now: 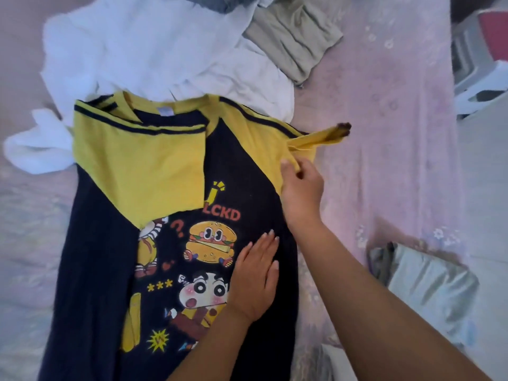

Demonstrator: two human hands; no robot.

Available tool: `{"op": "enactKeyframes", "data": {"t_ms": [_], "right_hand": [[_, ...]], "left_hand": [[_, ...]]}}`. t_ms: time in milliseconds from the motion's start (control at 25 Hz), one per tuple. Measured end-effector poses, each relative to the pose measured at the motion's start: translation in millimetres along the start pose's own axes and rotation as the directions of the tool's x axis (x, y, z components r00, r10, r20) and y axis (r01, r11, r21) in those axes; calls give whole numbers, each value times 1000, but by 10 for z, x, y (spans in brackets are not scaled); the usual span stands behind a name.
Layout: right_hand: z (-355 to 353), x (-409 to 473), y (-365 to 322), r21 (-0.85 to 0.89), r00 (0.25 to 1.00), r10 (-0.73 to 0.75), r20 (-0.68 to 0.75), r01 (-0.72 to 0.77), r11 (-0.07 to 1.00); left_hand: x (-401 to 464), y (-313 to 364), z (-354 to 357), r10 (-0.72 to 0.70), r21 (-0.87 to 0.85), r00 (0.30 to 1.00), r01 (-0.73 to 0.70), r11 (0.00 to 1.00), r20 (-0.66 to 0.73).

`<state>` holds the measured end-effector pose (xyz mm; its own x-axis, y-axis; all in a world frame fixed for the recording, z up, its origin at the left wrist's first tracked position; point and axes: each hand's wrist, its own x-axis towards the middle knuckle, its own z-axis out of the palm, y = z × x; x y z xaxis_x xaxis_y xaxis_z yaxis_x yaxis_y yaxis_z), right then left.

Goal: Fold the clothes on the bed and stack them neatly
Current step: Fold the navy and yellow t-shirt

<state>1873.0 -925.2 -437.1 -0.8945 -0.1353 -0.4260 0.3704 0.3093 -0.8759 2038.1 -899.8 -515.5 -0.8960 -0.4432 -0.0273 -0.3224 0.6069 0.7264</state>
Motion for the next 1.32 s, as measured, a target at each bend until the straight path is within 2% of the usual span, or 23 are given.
{"op": "enactKeyframes", "data": {"t_ms": [40,80,120,160,200,240,280,320,400,480,560,640,680,720,800,880,920,1000,1080,1160,1200,1240,1320], "right_hand": [[181,-90,1,-99,993,-114,39,117,988],[373,-173,25,-169,970,-222,100,237,957],[558,-269,61,-212,930,-313,194,351,912],[716,-369,105,-236,877,-366,311,444,864],[845,-463,169,-260,823,-371,431,506,822],[937,-545,258,-283,778,-342,527,540,793],[967,-605,351,-298,750,-316,581,558,775],[944,-640,434,-310,750,-312,583,560,768],[822,-591,513,-366,833,-329,445,504,782],[669,-373,463,-453,925,-294,240,374,809],[588,-67,315,-492,958,-259,119,284,823],[582,268,158,-485,971,-233,60,232,843],[591,401,90,-488,971,-230,63,231,842],[609,516,28,-519,960,-254,116,277,809],[709,710,-85,-642,880,-311,360,475,602],[845,901,-217,-719,805,-235,545,593,362],[933,994,-285,-747,802,-172,572,596,294],[1042,1132,-388,-812,828,-69,557,560,164],[1052,1192,-458,-823,822,-60,567,568,12],[995,1234,-508,-830,820,-159,550,558,5],[965,1247,-520,-848,832,-210,513,530,27],[945,1263,-522,-868,851,-232,471,493,48],[939,1292,-483,-893,892,-197,407,434,119]], "left_hand": [[110,-7,-172,-199,-327,979,176,928,-38],[269,-74,-367,-407,-586,911,294,755,-67],[444,-197,-596,-567,-752,819,318,577,-89],[640,-317,-843,-672,-853,737,300,427,-77],[843,-427,-1073,-730,-905,684,305,296,-8],[1019,-538,-1279,-762,-908,644,356,220,68],[1184,-626,-1438,-787,-857,609,455,243,99],[1308,-699,-1527,-807,-751,582,576,324,99],[1440,-796,-1559,-818,-508,569,729,459,77],[1534,-790,-1520,-790,-437,598,751,494,134],[1605,-788,-1514,-755,-436,644,719,541,124],[1581,-850,-1549,-718,-440,693,626,644,-66],[1521,-897,-1589,-708,-442,687,591,674,-162],[1454,-961,-1627,-719,-448,663,589,672,-207],[1367,-1091,-1703,-795,-496,590,652,573,-144],[1401,-1190,-1758,-837,-572,547,677,463,-29],[1443,-1230,-1806,-838,-593,545,679,433,11],[1474,-1271,-1870,-807,-570,586,689,447,75],[1419,-1280,-1913,-716,-484,698,631,606,14],[1396,-1280,-1968,-588,-364,795,508,780,-151],[1412,-1285,-1986,-556,-341,805,473,812,-208],[1452,-1293,-1986,-554,-347,800,464,815,-231],[1513,-1329,-1910,-625,-292,760,567,771,-175]]}}
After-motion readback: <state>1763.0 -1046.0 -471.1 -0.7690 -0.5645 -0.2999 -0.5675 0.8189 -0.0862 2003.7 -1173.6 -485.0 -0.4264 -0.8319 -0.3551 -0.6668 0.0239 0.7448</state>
